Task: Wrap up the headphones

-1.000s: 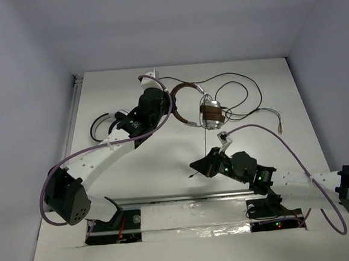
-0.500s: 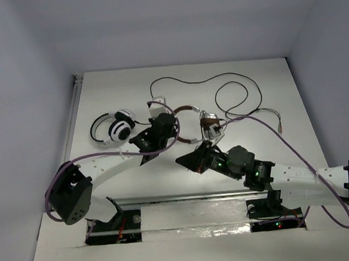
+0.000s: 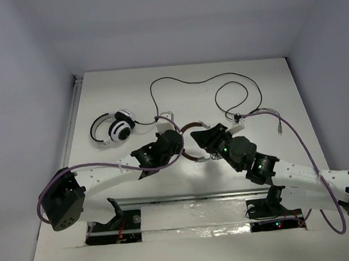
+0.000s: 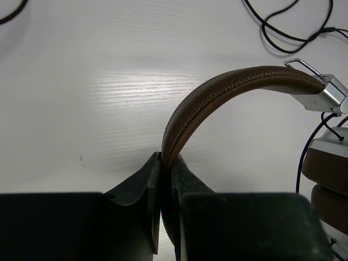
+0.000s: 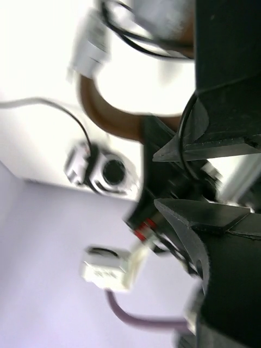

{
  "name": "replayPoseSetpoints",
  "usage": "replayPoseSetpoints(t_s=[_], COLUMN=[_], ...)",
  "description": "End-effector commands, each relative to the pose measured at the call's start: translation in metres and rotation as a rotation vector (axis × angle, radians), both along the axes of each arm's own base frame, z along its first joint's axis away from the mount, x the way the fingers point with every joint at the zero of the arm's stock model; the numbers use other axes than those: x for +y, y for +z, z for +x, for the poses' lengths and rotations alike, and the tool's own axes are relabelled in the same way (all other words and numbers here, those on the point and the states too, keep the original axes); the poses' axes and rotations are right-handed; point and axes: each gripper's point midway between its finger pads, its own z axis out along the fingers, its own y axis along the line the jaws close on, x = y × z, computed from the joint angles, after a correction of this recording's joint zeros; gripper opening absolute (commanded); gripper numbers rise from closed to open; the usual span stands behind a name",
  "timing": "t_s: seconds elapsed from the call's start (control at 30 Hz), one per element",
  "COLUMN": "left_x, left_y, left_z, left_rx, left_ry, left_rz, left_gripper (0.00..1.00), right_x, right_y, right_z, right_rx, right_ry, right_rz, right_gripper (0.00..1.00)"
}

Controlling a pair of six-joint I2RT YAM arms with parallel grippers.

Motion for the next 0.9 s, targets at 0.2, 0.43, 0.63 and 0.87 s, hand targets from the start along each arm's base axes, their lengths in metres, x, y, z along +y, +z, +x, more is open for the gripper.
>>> replayPoseSetpoints(t_s=[0.2, 0.43, 0.63, 0.87], left_x=[-0.026, -0.033, -0.034, -0.026], left_y=[0.007, -0.007, -0.009, -0.011], left_z=[-0.029, -0.039, -0.041, -0.021], left_rx=[0.073, 0.129, 0.149, 0.11], left_ry=[-0.107, -0.151, -0.166, -0.115], left_rz=[-0.122, -0.103, -0.072, -0.027], left_gripper=[0.0, 0.0, 0.0, 0.0], right_x=[-0.032, -0.037, -0.044, -0.076], right_y=[0.008, -0.006, -0.013, 0.048], right_z=[0.055, 0.094, 0.12, 0.119], right_rx=[-0.07, -0.055, -0.051, -0.153], right_ry=[-0.19, -0.269, -0.296, -0.35], right_rz=[-0.148, -0.194, -0.223, -0.306], right_gripper=[0.45, 0.48, 0.5, 0.75])
